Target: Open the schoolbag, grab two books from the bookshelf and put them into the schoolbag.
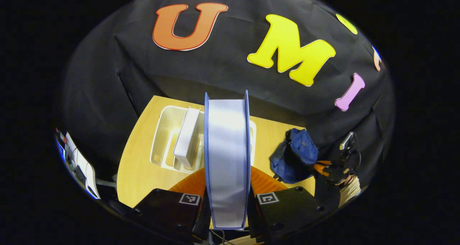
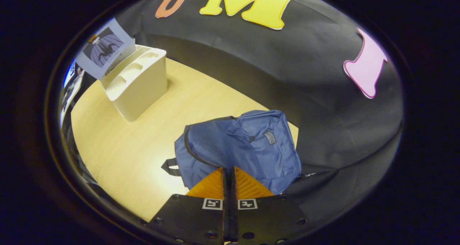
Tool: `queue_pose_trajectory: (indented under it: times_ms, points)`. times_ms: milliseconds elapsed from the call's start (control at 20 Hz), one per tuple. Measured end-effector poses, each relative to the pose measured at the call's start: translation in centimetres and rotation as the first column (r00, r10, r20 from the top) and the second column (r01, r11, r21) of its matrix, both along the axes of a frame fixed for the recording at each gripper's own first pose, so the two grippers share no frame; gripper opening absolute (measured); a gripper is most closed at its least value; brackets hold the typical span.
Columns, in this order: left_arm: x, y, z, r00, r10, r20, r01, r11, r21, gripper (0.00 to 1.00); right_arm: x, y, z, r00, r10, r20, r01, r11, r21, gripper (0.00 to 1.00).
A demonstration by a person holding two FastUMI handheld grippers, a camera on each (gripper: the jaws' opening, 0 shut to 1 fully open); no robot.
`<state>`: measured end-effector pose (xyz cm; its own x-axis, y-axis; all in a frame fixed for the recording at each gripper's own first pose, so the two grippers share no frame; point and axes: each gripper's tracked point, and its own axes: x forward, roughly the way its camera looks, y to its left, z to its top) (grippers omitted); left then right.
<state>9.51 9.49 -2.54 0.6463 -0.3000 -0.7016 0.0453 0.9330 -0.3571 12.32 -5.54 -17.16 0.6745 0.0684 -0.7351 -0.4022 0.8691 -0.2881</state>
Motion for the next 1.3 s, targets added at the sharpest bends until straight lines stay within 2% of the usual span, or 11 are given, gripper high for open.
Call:
queue_pose_trajectory:
  times_ms: [100,200,350,500,750,800,850,950,1100,1200,1300]
  points:
    - [-1.7,-2.2,0.9,0.999,0.022,0.023,-0.019,0.991,-0.134,0.43,0.0,0.1,-0.1,1.0,0.008,-0.003,-0.008,1.0,-0.001,0.01]
    - [-3.5,-6.2,0.1,1.0,-0.003,0.025,0.01,0.958,-0.286,0.43,0.0,0.0,-0.1,1.0,0.015,-0.006,-0.015,1.0,-0.004,0.01]
    - [-5.7,-10.5,-4.9,0.999,-0.046,-0.025,0.033,0.925,-0.379,0.43,0.0,-0.2,-0.1,1.0,0.029,-0.011,-0.029,1.0,-0.009,0.01]
    - [-6.7,-14.1,-8.8,0.997,-0.05,-0.064,0.013,0.876,-0.481,0.43,0.1,-0.2,-0.2,0.999,0.046,-0.012,-0.046,0.999,-0.019,0.01]
    - [-7.9,-19.7,-15.9,0.988,-0.043,-0.146,-0.052,0.806,-0.59,0.43,-0.1,-0.1,-0.5,0.997,0.079,-0.024,-0.079,0.997,-0.022,0.0]
    - [-8.2,-21.0,-16.9,0.987,-0.055,-0.152,-0.051,0.789,-0.612,0.48,0.0,-0.1,-0.5,0.996,0.086,-0.024,-0.087,0.996,-0.026,0.01]
    - [-8.4,-22.6,-18.2,0.987,-0.062,-0.148,-0.046,0.772,-0.634,0.43,0.0,-0.2,-0.6,0.996,0.089,-0.021,-0.09,0.996,-0.029,0.01]
    - [-8.3,-26.1,-19.9,0.988,-0.073,-0.137,-0.043,0.721,-0.691,0.43,-0.1,-0.2,-0.3,0.994,0.106,-0.014,-0.106,0.994,-0.022,0.0]
    - [-6.1,-30.7,-22.0,0.988,-0.045,-0.149,-0.085,0.645,-0.76,0.43,-0.2,-0.1,-0.4,0.991,0.135,-0.01,-0.135,0.99,-0.027,0.01]
    - [-4.6,-33.7,-23.7,0.99,-0.045,-0.133,-0.075,0.63,-0.773,0.39,-0.2,0.1,-0.3,0.988,0.157,-0.006,-0.157,0.987,-0.032,0.01]
    - [-3.0,-36.1,-24.8,0.993,-0.053,-0.104,-0.05,0.605,-0.794,0.48,-0.3,0.3,-0.1,0.984,0.179,-0.005,-0.179,0.983,-0.028,0.0]
